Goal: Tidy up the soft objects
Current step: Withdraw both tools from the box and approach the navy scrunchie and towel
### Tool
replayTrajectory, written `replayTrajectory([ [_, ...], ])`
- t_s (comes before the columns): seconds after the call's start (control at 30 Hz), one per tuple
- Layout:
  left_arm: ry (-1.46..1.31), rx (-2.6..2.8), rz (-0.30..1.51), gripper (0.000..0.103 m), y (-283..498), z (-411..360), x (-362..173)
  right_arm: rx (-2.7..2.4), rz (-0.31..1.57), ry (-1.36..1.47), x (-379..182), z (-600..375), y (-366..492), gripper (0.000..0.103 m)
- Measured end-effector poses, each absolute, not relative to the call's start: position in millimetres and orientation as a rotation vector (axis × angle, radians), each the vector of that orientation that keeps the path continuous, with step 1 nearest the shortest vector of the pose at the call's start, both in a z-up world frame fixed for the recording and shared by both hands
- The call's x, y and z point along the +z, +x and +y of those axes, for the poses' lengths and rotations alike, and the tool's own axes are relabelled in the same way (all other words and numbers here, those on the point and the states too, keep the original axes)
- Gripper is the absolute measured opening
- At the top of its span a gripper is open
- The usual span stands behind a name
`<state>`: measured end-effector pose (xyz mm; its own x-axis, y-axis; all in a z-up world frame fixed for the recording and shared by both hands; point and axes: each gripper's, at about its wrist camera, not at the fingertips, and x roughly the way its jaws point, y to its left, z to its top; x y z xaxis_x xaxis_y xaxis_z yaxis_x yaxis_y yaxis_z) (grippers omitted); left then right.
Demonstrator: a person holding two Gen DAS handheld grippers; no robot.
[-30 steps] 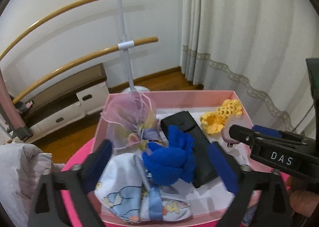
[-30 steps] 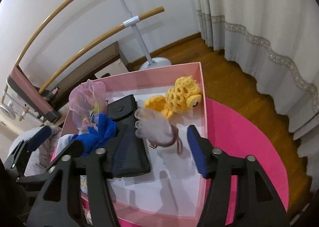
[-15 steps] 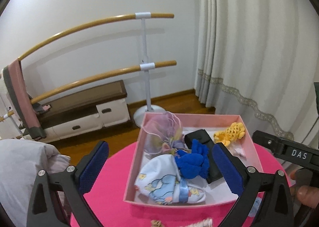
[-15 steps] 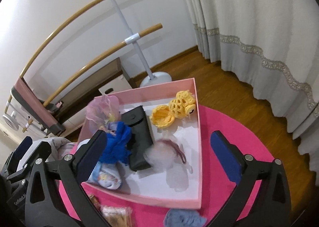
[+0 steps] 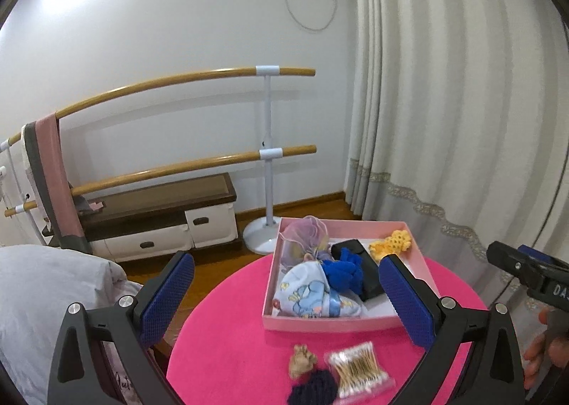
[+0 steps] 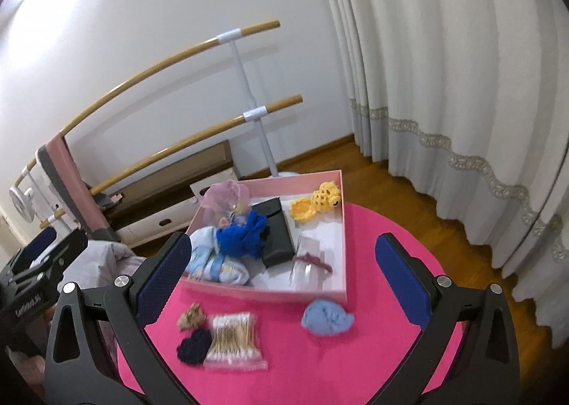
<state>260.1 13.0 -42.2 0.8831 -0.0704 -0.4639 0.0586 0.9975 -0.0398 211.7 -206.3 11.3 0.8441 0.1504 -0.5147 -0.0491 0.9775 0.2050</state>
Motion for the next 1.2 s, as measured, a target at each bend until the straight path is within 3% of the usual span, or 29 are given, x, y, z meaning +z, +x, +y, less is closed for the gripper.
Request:
replayTrajectory([
  [0.47, -0.04, -0.08, 0.441, 0.103, 76.5, 43.6, -36.3, 0.09, 0.431, 0.112, 20.0, -188.6, 98.6, 0.103],
  [1.2, -0.019, -0.05, 0.48, 0.103, -31.9, 49.8, -28.4, 0.036, 0.425, 0.077, -13.6, -181.5, 34.9, 0.103],
])
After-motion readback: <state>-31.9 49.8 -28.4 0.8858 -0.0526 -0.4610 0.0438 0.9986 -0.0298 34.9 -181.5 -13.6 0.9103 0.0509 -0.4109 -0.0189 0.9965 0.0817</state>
